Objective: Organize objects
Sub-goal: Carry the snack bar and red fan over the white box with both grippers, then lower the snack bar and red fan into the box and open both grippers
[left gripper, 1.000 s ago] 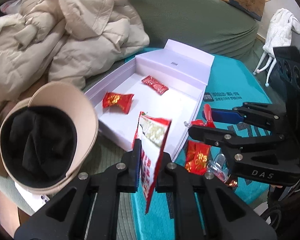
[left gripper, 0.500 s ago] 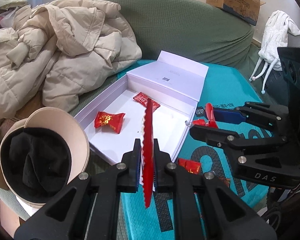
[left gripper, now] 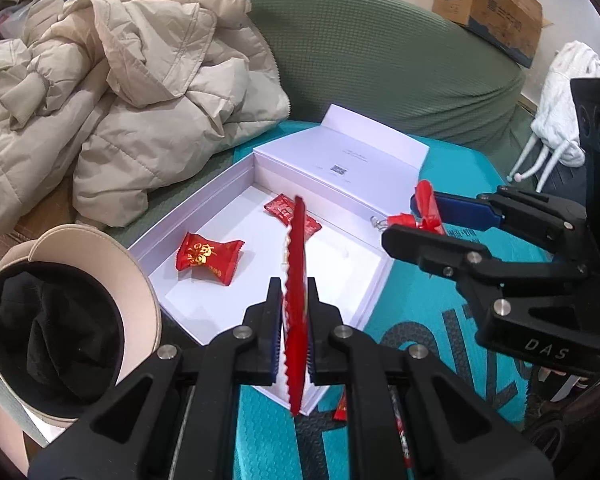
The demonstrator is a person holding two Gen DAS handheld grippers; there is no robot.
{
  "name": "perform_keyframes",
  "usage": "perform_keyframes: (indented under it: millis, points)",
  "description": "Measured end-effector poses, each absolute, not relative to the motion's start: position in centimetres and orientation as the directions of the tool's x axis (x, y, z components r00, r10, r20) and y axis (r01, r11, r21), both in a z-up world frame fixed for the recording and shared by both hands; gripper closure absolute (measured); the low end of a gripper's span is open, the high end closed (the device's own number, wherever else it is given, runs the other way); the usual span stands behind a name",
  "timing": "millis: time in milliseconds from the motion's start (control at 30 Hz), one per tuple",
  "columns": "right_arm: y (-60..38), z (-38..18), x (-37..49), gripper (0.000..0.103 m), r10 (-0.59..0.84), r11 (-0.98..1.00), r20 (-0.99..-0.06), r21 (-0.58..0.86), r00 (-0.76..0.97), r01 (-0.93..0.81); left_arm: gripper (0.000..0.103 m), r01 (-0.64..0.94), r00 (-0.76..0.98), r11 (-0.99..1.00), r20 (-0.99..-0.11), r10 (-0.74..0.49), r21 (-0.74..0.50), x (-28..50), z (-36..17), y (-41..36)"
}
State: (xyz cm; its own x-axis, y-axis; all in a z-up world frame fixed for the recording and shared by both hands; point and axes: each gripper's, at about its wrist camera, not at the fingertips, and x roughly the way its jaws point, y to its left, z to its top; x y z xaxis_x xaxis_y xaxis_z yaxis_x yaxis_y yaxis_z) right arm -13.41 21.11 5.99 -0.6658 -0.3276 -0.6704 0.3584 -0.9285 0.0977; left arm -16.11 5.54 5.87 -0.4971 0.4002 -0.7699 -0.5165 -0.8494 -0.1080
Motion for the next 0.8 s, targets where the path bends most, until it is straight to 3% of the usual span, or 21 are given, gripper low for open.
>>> perform_keyframes:
  millis: [267,800]
  points:
    - [21.1,5.3,-16.3,0.064,-0.339,-0.902,-0.648,0.018,-0.682,0.431,0.094,-0.463,-0.555,-0.885,-0.760,0.337,-0.054,-18.4,5.2,6.3]
    - [23.5,-0.1,-21.7,0.064,-0.426,-0.878,-0.662,0.140,-0.616,0.458,0.094,-0.361,-0.556,-0.932,-0.796,0.241,-0.030,-21.7,1.1,8.5]
